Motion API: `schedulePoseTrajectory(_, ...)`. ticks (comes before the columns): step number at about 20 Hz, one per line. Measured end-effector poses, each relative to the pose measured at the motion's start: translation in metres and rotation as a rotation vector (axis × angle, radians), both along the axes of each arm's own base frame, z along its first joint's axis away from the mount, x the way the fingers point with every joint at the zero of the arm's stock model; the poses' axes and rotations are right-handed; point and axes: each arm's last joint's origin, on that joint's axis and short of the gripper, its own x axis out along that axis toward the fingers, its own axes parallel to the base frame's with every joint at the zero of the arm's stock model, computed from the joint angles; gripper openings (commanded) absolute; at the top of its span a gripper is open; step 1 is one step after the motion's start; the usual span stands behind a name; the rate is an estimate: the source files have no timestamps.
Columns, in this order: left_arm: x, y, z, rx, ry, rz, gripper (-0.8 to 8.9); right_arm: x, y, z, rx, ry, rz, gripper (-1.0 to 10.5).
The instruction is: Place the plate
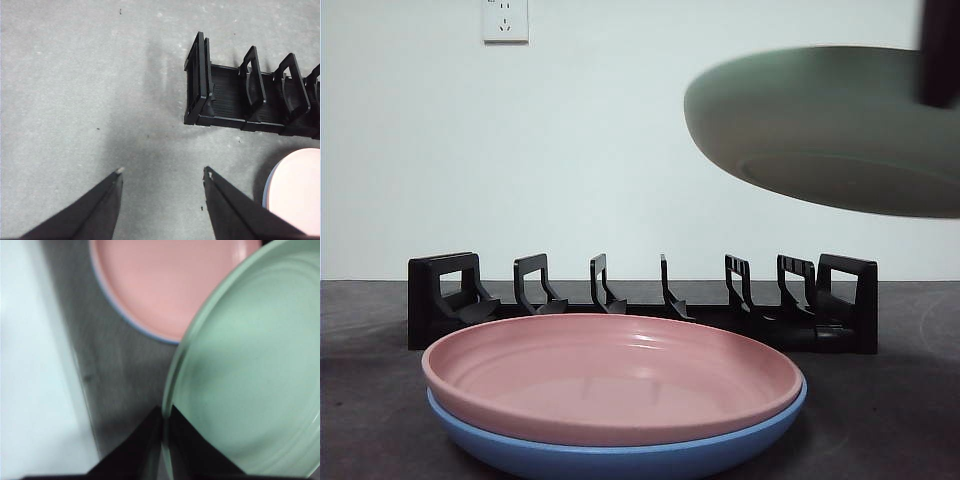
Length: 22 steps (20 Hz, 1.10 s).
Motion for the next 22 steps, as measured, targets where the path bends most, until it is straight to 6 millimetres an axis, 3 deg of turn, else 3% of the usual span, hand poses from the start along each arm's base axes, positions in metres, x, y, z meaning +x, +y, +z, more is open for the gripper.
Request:
schedulePoseTrajectory(4,0.000,0.000,0.000,0.000,0.000,0.000,2.51,-0.006,0.005,-0.002,-0.061,-0.028,0.131,0.1)
schedulePoseTrajectory(11,0.000,0.000,0.000,0.000,0.000,0.000,2.51,0.001,0.046,-0.030,-0.219,0.020,0.255,0.1)
schedulePoseTrajectory(22,0.000,0.000,0.000,0.000,0.000,0.000,2.50,0.006,0.097,-0.033,-0.101,0.150,0.343,0.2)
